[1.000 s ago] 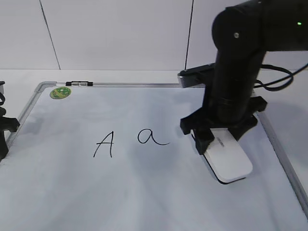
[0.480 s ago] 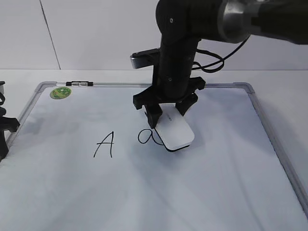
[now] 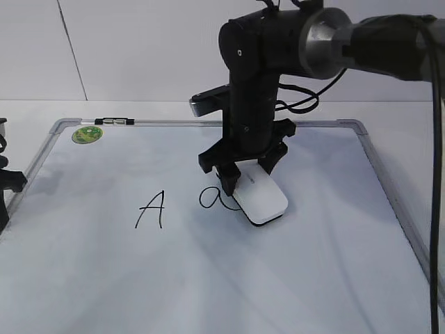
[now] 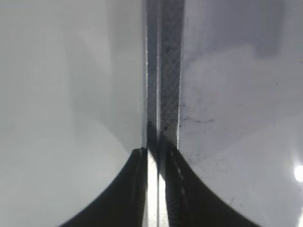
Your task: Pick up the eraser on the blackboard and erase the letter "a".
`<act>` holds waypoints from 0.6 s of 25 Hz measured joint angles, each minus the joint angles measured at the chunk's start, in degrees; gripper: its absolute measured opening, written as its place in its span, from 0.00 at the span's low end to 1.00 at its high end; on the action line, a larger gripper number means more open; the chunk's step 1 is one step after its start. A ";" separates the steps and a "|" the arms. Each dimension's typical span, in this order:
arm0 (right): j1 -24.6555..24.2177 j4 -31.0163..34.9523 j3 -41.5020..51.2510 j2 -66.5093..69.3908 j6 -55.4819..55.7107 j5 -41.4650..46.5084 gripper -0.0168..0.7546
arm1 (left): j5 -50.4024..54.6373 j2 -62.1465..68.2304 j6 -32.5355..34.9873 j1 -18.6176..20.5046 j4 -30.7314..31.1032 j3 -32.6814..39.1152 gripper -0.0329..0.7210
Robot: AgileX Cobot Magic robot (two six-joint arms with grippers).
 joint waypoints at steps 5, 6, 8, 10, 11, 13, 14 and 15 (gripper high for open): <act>0.00 -0.10 -0.37 1.57 -0.75 0.13 0.69 | 0.39 0.00 0.10 0.00 0.56 0.00 0.14; 0.00 -0.10 -0.51 1.71 -0.75 0.23 0.69 | 0.39 0.00 0.10 0.00 0.60 0.00 0.13; 0.00 -0.10 -0.50 1.84 -0.75 0.23 0.69 | 0.39 0.00 0.10 0.00 0.60 0.00 0.13; 0.00 0.11 -0.62 1.84 -0.89 0.33 0.69 | 0.39 0.00 0.10 0.00 0.60 0.00 0.13; 0.00 0.23 -0.62 1.84 -0.93 0.33 0.69 | 0.39 0.00 0.10 0.00 0.69 0.00 0.13; 0.00 0.60 -0.62 1.84 -1.17 0.33 0.69 | 0.39 0.00 0.10 0.00 0.69 0.00 0.13; 0.00 0.70 -0.62 1.84 -1.25 0.33 0.69 | 0.39 0.00 0.10 0.00 0.69 0.00 0.13; 0.00 0.97 -0.62 1.84 -1.25 0.35 0.69 | 0.39 0.00 0.10 0.00 0.69 0.00 0.13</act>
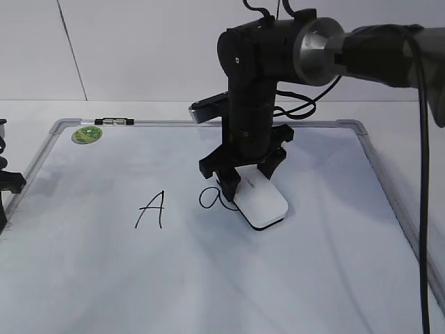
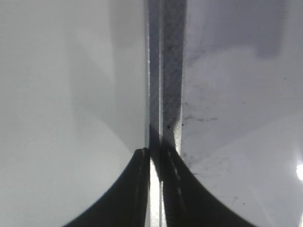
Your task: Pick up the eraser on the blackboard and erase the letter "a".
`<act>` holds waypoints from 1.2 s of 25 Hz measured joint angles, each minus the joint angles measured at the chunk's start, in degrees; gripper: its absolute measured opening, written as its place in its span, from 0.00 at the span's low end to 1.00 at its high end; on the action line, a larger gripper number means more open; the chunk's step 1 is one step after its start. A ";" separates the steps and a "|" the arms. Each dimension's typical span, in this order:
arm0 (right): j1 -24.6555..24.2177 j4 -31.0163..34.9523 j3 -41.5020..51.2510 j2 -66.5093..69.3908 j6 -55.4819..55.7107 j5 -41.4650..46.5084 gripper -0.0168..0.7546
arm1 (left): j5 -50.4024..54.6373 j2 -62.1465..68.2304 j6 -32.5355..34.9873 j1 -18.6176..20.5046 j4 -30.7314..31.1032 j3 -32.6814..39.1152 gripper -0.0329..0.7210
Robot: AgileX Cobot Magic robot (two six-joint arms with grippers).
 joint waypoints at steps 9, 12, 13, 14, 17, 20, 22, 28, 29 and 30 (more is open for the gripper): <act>0.77 0.40 -0.10 0.08 -1.38 0.00 0.69 | 0.12 0.00 0.00 0.00 0.02 0.00 0.13; 1.81 0.40 -0.10 0.08 -1.38 0.10 0.69 | 0.25 0.00 0.00 0.00 0.12 0.00 0.13; 2.12 0.40 -0.10 0.08 -1.38 0.10 0.69 | 0.27 0.00 0.00 0.00 0.12 0.00 0.13; 2.33 0.40 -0.10 0.13 -1.41 0.10 0.69 | 0.37 0.00 0.00 0.00 0.12 0.00 0.13; 3.09 0.40 -0.21 0.28 -1.41 0.10 0.69 | 0.48 0.00 0.00 0.00 0.12 0.00 0.13; 3.89 0.40 -0.33 0.46 -1.41 0.19 0.69 | 0.47 0.00 0.00 0.00 0.15 0.00 0.13; 4.67 0.40 -0.42 0.42 -1.41 0.19 0.69 | 0.47 0.00 0.00 0.00 0.15 0.00 0.13; 6.51 1.24 -0.42 0.42 -1.51 0.19 0.69 | 0.59 0.00 0.00 0.00 0.24 0.00 0.13; 6.84 1.65 -0.42 0.42 -1.51 0.19 0.69 | 0.59 0.00 0.00 0.00 0.24 0.00 0.13; 7.06 2.23 -0.42 0.42 -1.51 0.19 0.69 | 0.59 0.00 0.00 0.00 0.24 0.00 0.13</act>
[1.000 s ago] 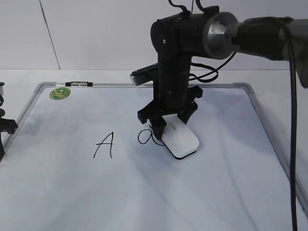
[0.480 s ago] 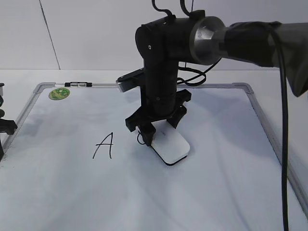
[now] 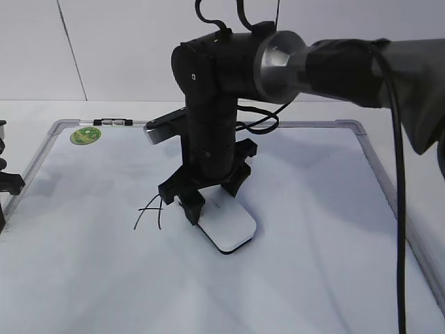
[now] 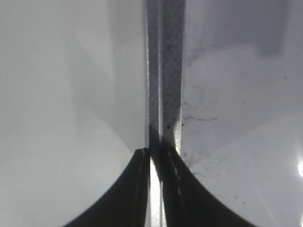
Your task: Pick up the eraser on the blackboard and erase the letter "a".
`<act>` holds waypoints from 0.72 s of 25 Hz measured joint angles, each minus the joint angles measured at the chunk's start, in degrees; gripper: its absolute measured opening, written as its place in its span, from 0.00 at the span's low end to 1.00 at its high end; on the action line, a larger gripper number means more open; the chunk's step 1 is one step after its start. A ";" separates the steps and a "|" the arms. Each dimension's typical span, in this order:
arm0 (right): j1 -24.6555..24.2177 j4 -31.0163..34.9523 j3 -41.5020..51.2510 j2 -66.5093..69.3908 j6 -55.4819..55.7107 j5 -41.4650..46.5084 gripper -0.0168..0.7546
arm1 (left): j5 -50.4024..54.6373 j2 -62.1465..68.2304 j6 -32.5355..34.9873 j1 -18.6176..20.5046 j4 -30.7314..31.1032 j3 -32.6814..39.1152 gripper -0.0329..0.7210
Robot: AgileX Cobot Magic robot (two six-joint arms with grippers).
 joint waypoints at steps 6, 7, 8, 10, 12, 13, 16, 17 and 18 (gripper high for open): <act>0.98 2.52 0.00 0.00 0.00 0.00 0.69 | 0.00 0.00 0.00 0.00 0.00 0.00 0.13; 0.98 2.52 0.00 0.00 0.00 0.00 0.69 | 0.00 0.00 0.00 0.00 0.00 0.00 0.13; 0.98 2.52 0.00 0.00 0.00 0.00 0.69 | 0.00 0.00 0.00 0.00 0.00 0.00 0.13; 0.98 2.52 0.00 0.00 0.00 0.00 0.69 | 0.00 0.00 0.00 0.00 0.00 0.00 0.13; 0.98 2.06 -0.25 0.00 0.00 0.00 0.69 | 0.00 0.00 0.00 0.00 0.00 0.00 0.13; 0.98 2.06 -0.49 0.00 0.00 0.00 0.69 | 0.00 0.00 0.00 0.00 0.00 0.00 0.13; 1.21 2.06 -1.21 0.00 0.00 0.14 0.69 | 0.00 0.00 0.00 0.00 0.00 0.00 0.13; 1.31 1.52 -1.63 0.00 0.00 0.14 0.69 | 0.00 0.00 0.00 0.00 0.00 0.00 0.13; 1.42 0.93 -1.77 -0.19 0.00 -0.01 0.69 | 0.00 0.00 0.00 0.00 0.00 0.00 0.13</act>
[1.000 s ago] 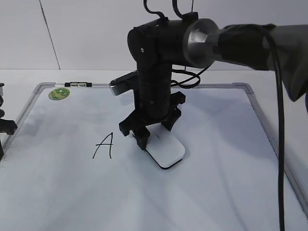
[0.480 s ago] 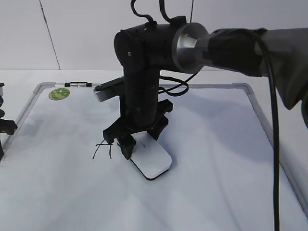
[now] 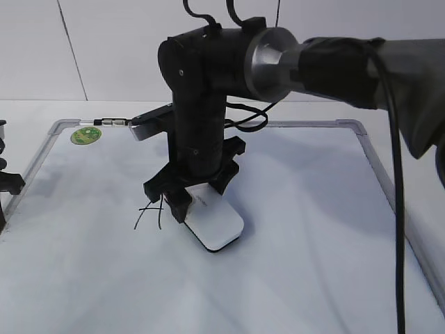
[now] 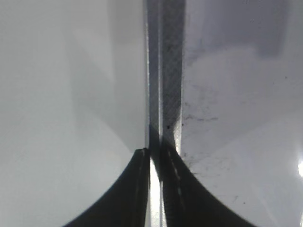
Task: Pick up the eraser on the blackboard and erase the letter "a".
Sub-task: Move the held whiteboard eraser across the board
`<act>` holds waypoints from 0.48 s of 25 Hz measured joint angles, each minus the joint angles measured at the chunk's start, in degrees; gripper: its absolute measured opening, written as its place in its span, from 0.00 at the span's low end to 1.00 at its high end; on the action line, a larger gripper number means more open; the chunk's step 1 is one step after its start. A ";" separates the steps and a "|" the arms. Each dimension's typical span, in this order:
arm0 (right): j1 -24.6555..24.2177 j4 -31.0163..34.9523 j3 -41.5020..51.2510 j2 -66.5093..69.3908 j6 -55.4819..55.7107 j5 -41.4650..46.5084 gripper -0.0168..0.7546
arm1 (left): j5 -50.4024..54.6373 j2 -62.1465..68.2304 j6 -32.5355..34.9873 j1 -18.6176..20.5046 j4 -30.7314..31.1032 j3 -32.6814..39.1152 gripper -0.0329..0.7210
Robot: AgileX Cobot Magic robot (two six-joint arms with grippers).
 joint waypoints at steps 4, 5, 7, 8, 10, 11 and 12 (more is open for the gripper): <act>0.03 -3.78 -0.55 -1.58 0.99 -0.09 0.69 | 0.00 0.00 0.00 0.00 0.00 0.00 0.13; 0.03 -5.02 -0.70 -2.01 1.43 -0.09 0.69 | 0.00 0.00 0.00 0.00 0.00 0.00 0.13; 0.03 -6.89 -0.83 -2.37 1.80 -0.09 0.69 | 0.00 0.00 0.00 0.00 0.00 0.00 0.13; 0.03 -7.45 -0.83 -2.37 1.91 -0.09 0.69 | 0.00 0.00 0.00 0.00 0.00 0.00 0.13; 0.03 -8.74 -0.83 -2.37 2.16 -0.09 0.69 | 0.00 0.00 0.00 0.00 0.00 0.00 0.13; -0.10 -9.19 -0.83 -2.37 2.46 -0.09 0.69 | 0.00 0.00 0.00 0.00 0.00 0.00 0.13; -0.40 -9.63 -0.83 -2.37 2.84 -0.09 0.69 | 0.00 0.00 0.00 0.00 0.00 0.00 0.13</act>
